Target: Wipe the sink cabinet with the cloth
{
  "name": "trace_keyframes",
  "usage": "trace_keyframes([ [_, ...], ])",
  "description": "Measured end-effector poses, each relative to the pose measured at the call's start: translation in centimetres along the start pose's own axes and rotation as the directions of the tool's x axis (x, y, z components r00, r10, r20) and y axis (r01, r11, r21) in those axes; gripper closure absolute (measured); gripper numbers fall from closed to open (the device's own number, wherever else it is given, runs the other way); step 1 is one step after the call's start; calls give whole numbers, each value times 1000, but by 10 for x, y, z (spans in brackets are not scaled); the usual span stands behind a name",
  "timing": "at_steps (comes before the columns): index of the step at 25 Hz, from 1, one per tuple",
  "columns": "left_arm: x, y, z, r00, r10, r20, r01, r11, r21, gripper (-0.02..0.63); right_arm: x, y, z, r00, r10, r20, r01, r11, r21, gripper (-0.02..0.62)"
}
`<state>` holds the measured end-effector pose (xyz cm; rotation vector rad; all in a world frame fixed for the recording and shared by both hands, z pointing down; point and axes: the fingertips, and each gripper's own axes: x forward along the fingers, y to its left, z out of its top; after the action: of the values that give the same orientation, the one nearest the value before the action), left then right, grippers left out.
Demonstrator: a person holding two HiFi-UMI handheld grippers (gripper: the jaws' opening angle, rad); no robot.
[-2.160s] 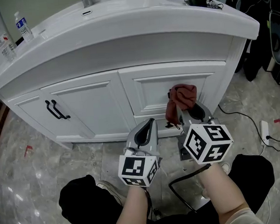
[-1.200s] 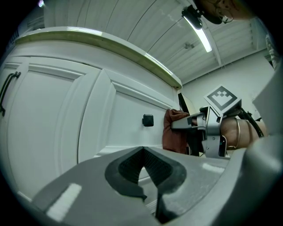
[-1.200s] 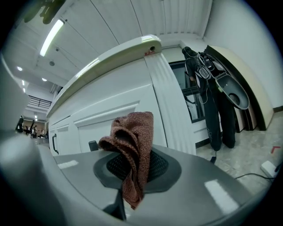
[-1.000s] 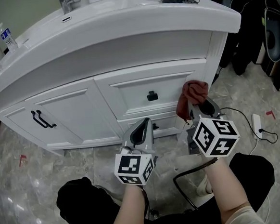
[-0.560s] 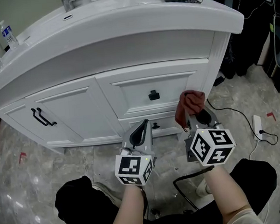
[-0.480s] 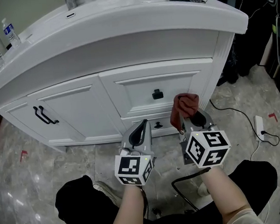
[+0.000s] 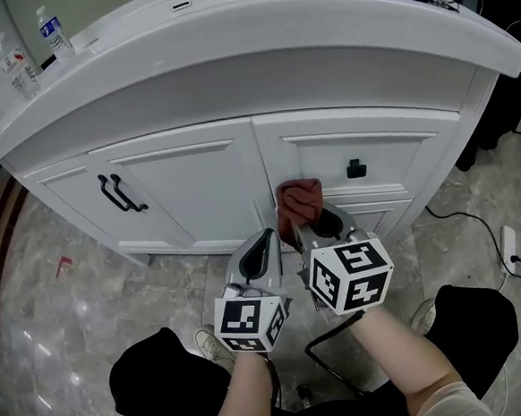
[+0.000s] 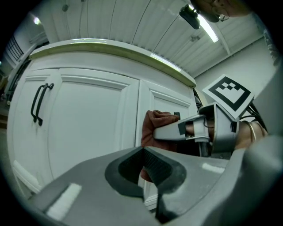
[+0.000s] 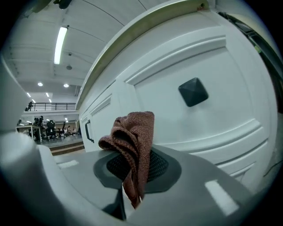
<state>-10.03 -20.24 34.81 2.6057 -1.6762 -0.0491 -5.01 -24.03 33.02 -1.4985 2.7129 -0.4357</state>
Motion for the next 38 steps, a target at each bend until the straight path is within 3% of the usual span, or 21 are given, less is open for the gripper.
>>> trace_keyframes([
  [6, -8, 12, -1, 1000, 5, 5, -5, 1000, -17, 604, 17, 9, 1, 1000, 19, -12, -19, 1000, -17, 514],
  [12, -4, 6, 1, 1000, -15, 18, 15, 999, -30, 604, 8, -9, -3, 1000, -19, -23, 19, 1000, -8, 514],
  [38, 50, -92, -2, 983, -181, 16, 181, 983, -34, 606, -76, -127, 21, 977, -213, 27, 212, 977, 28, 512],
])
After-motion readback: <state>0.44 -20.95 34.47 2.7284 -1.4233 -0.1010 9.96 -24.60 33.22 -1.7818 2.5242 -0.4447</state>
